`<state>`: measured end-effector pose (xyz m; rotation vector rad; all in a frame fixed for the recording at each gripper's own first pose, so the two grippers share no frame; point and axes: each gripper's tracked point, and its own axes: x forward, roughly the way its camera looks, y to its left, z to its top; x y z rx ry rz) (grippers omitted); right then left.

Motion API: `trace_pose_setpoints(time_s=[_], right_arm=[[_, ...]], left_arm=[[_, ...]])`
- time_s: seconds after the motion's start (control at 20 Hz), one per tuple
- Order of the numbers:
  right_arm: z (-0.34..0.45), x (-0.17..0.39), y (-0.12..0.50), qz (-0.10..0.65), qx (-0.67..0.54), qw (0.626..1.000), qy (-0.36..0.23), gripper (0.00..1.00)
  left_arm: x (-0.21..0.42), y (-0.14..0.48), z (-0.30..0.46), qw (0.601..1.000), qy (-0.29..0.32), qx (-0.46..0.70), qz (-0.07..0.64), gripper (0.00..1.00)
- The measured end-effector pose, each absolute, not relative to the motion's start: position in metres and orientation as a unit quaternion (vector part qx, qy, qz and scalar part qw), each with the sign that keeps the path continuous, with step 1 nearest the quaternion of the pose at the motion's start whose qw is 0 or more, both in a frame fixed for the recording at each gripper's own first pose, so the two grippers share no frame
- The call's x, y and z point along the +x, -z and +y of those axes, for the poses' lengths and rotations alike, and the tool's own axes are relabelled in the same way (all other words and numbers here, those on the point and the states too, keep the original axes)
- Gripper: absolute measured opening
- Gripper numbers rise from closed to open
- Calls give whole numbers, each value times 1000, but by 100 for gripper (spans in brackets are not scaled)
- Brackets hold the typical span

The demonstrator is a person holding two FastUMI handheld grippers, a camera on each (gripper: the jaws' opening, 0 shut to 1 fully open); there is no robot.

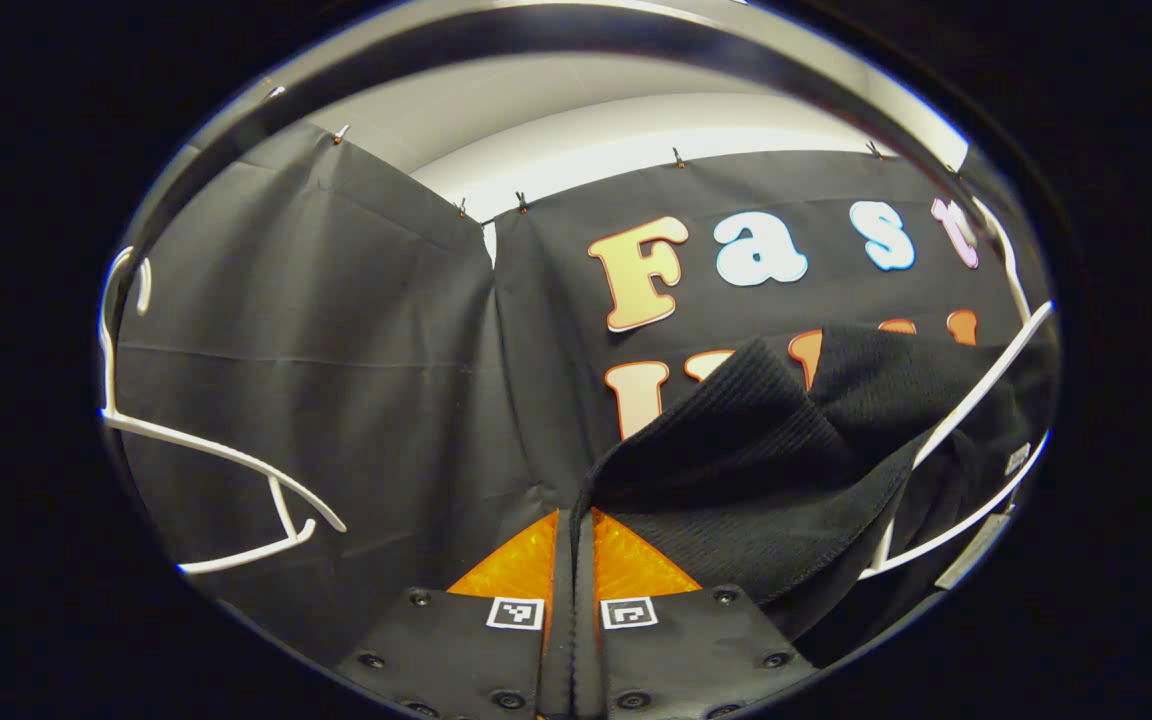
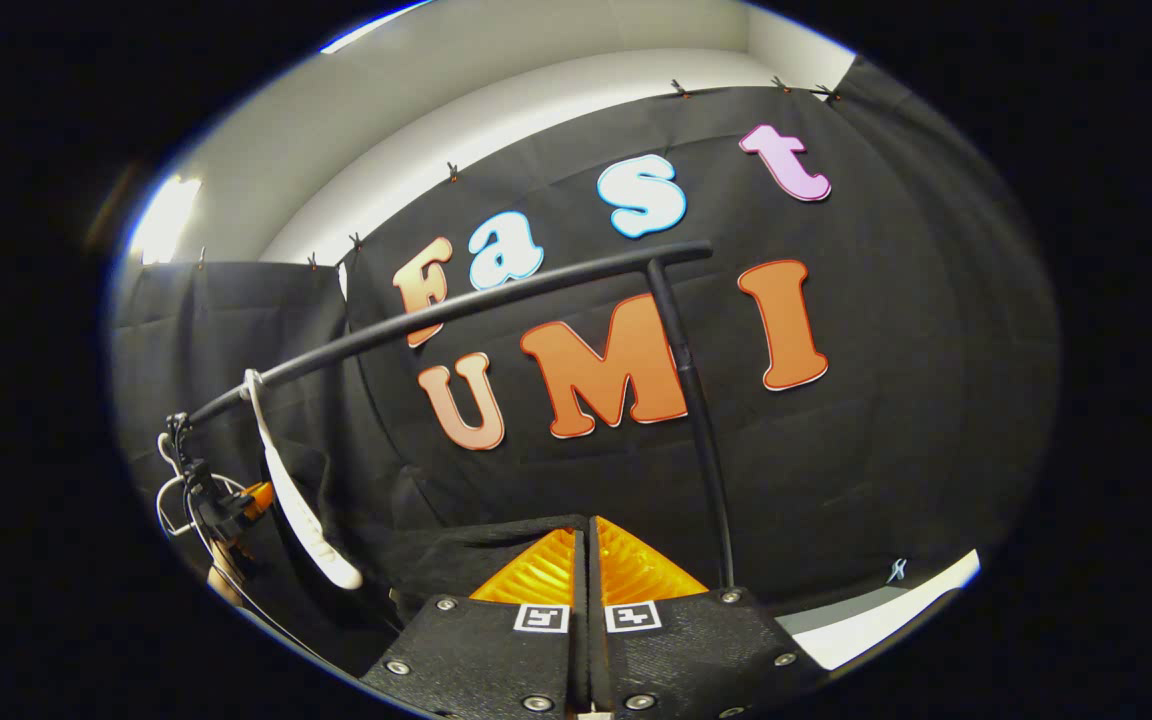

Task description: Grasp the clothes on the hanger with both hands and then place them into the laundry hamper below.

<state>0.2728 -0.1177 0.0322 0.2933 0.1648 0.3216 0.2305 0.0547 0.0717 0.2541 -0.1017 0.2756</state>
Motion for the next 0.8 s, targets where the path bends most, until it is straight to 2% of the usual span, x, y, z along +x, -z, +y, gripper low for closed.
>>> trace_pose_setpoints(time_s=[0.35,0.4,0.8], right_arm=[[-85,296,47,144,167,961,-165,0],[-81,294,60,154,168,960,-166,0],[-36,277,128,206,179,946,-177,0]], left_arm=[[249,-29,64,986,-143,87,-11,10],[249,-22,62,986,-144,83,-9,7],[207,8,83,984,-151,91,13,7]])
